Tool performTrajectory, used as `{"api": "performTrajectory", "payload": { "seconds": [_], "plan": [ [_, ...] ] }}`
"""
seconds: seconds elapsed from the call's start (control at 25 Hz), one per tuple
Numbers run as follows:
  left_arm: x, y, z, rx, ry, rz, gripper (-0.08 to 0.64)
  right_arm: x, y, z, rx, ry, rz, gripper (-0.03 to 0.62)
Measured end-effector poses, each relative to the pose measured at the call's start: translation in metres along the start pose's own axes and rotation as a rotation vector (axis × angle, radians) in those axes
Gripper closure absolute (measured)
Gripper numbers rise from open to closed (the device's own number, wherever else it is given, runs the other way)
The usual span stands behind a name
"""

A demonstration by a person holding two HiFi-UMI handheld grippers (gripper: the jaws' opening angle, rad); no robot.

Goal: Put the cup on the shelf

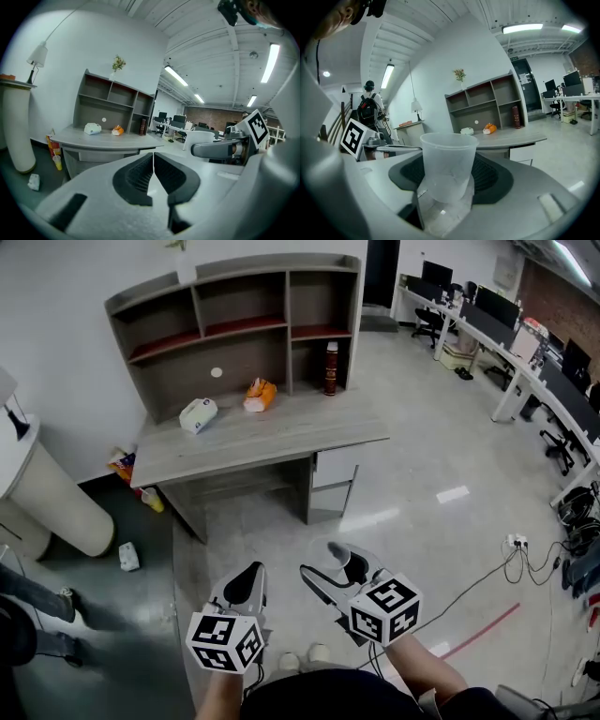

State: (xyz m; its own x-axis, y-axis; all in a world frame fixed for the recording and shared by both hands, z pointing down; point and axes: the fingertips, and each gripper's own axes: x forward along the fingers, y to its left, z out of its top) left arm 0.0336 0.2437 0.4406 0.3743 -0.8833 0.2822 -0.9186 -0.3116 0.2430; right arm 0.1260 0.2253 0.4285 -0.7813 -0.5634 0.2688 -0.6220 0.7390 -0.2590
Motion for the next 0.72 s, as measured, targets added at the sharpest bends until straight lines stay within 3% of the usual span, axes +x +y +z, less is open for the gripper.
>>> {"api": "performTrajectory", "payload": {
  "seconds": [0.2, 0.72],
  "plan": [
    [0.008, -0.009, -0.006, -0.005, 0.010, 0.031, 0.565, -0.003, -0.007, -0.002, -0.015, 0.010, 0.033, 0.305],
    [0.034, -0.010, -0.004, 0.007, 0.024, 0.024, 0.554, 0.013, -0.030, -0.010, 0.002, 0.038, 0.069, 0.305]
  ]
}}
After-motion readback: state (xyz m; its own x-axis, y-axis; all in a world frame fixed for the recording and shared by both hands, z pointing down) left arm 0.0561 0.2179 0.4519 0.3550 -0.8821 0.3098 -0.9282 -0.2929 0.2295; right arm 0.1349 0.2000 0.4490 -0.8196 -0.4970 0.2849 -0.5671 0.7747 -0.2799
